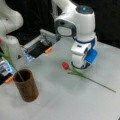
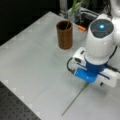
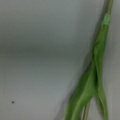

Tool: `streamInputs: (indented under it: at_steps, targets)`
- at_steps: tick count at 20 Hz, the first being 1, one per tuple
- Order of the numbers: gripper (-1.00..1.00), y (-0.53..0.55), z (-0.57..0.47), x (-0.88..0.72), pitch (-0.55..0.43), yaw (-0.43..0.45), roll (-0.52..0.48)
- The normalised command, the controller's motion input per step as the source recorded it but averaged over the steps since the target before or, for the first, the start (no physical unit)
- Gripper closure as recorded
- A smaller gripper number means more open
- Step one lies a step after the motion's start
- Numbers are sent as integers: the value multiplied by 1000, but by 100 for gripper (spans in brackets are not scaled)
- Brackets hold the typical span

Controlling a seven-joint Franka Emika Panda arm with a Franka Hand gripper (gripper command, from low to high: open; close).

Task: Flower insertion into a vase

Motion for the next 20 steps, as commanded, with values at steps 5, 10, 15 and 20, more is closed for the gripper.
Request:
streamInputs:
  at_steps: [5,10,15,20]
  targets:
    - [-100,134,-407,186,5,-132,-250]
    - [-100,93,-141,315,61,-154,-101]
    - [-100,-2,-31,333,34,-125,-120]
    - [-100,29,-49,248,52,-104,-184]
